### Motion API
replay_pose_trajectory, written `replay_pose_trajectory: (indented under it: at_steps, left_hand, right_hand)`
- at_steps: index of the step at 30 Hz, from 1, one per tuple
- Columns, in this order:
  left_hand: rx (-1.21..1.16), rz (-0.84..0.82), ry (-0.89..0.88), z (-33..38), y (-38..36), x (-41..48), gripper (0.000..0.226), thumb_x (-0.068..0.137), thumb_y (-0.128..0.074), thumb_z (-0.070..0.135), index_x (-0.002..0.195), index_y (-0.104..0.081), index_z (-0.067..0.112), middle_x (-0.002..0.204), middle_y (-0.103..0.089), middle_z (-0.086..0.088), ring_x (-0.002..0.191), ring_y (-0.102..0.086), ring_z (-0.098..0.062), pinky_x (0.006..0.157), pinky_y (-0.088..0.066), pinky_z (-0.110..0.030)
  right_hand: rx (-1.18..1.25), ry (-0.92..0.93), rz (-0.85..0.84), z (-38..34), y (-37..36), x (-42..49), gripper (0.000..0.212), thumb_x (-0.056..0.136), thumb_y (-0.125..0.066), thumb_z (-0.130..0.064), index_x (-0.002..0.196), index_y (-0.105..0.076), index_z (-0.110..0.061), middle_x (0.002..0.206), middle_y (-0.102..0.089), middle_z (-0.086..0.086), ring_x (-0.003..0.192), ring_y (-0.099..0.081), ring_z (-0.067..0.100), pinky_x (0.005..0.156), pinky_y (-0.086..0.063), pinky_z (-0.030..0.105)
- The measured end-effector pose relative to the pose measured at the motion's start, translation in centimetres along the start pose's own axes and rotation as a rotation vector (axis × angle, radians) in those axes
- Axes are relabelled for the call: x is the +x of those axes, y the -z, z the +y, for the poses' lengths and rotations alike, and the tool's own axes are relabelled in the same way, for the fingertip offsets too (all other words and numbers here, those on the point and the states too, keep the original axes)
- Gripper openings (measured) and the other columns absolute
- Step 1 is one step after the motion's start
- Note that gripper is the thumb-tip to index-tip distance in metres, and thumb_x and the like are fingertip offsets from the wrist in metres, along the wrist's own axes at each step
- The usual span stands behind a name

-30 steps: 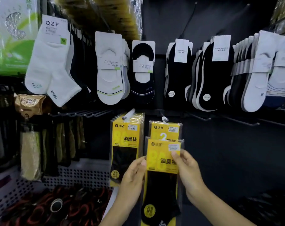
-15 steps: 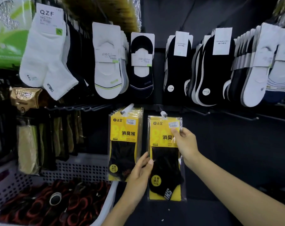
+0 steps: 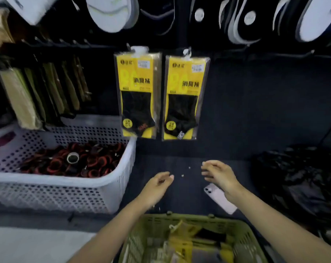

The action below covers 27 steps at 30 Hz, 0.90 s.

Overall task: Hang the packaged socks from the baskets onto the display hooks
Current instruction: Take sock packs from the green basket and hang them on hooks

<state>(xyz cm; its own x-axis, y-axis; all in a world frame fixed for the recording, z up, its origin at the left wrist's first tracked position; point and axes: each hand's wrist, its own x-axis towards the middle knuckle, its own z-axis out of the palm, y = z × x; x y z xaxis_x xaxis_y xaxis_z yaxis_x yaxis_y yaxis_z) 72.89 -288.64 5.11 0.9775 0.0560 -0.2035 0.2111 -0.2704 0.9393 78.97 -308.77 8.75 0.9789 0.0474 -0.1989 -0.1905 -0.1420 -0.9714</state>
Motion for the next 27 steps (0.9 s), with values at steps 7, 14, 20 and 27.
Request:
replay_pose_trajectory:
  at_steps: [7,14,20,27]
  left_hand:
    - [0.014,0.012,0.292,-11.8,-6.6,-4.6,0.02,0.097,-0.052,0.021,0.109,-0.064,0.01,0.095,-0.061,0.0,0.096,-0.055,-0.014,0.069,-0.042,-0.015]
    - [0.226,-0.24,0.578,-20.3,-8.7,-8.7,0.061,0.095,-0.045,0.049,0.146,-0.03,0.02,0.152,-0.033,-0.009,0.133,-0.04,-0.027,0.101,-0.036,-0.034]
    - [0.22,-0.256,0.659,-21.3,-9.8,-8.8,0.055,0.09,-0.052,0.049,0.13,-0.053,0.011,0.127,-0.059,-0.012,0.11,-0.059,-0.024,0.101,-0.046,-0.043]
    - [0.267,-0.364,0.658,-22.1,-10.2,-9.5,0.039,0.093,-0.055,0.041,0.124,-0.054,0.018,0.125,-0.06,-0.006,0.086,-0.057,-0.008,0.066,-0.045,-0.021]
  right_hand:
    - [-0.317,-0.391,-0.206,18.0,4.2,-5.8,0.02,0.093,-0.057,-0.008,0.074,-0.057,-0.014,0.079,-0.059,0.011,0.061,-0.051,0.012,0.054,-0.041,0.02]
    - [-0.594,-0.481,-0.474,25.0,6.8,-8.1,0.047,0.092,-0.06,-0.007,0.124,-0.043,0.022,0.129,-0.046,0.039,0.12,-0.047,0.046,0.091,-0.043,0.04]
    - [-0.682,-0.485,-0.601,27.8,6.9,-8.2,0.066,0.088,-0.067,-0.024,0.143,-0.036,-0.007,0.15,-0.034,0.01,0.136,-0.037,0.025,0.104,-0.041,0.033]
    - [-0.914,-0.374,-0.648,29.4,6.8,-7.9,0.082,0.077,-0.078,-0.027,0.144,-0.034,-0.012,0.149,-0.035,0.007,0.136,-0.036,0.025,0.103,-0.039,0.035]
